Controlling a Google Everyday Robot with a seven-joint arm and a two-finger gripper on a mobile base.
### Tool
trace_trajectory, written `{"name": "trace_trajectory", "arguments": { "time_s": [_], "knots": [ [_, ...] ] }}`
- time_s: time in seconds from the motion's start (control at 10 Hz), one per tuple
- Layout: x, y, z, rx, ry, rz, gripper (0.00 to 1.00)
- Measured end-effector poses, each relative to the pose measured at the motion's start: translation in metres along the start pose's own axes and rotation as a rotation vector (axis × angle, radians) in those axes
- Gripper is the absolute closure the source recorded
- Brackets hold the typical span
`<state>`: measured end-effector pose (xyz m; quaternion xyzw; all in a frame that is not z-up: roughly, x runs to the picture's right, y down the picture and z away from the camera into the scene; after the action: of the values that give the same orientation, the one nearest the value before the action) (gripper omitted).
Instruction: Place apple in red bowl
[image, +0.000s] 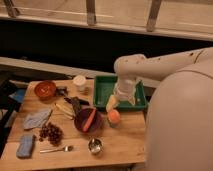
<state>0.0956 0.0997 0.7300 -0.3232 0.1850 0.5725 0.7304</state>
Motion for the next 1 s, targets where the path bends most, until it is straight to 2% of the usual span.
{"name": "trace_trajectory", "arguments": {
  "time_s": [0.2, 0.4, 0.8, 1.0],
  "knots": [
    [0.016, -0.008, 0.020, -0.022, 0.045, 0.057, 0.20],
    [0.021, -0.001, 0.025, -0.046, 0.059, 0.077, 0.20],
    [0.011, 0.021, 0.036, -0.105, 0.046, 0.103, 0.20],
    [0.001, 0.031, 0.042, -0.116, 0.037, 0.114, 0.20]
  ]
}}
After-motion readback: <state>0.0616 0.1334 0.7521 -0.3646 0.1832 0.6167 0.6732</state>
